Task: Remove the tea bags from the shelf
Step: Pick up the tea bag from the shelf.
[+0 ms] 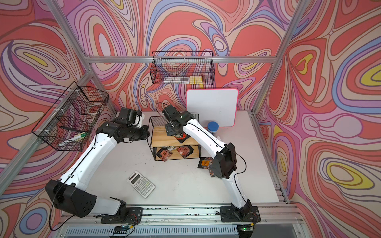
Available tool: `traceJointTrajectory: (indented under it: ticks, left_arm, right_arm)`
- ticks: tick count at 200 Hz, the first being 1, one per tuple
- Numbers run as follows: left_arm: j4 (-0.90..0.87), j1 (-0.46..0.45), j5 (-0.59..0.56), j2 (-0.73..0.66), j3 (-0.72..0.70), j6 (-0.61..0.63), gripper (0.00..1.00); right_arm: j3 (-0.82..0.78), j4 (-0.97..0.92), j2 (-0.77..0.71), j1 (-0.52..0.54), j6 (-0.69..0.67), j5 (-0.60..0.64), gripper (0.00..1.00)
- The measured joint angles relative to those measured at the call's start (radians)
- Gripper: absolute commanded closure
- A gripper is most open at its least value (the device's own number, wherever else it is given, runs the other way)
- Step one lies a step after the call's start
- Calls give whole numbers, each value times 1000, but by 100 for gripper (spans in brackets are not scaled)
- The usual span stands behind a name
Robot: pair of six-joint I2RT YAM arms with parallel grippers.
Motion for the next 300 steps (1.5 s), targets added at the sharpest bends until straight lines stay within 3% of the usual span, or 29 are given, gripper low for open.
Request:
traceJointTrajectory:
  ticks: [57,104,300]
  left_arm:
    - [0,0,0,0,0,0,100]
    - [0,0,0,0,0,0,100]
    - [0,0,0,0,0,0,100]
  right_arm:
    - [0,3,27,0,-13,3,23]
    - [-37,48,16,1,-4,6,42]
    - [-88,114,-21,-22,69,-83,88]
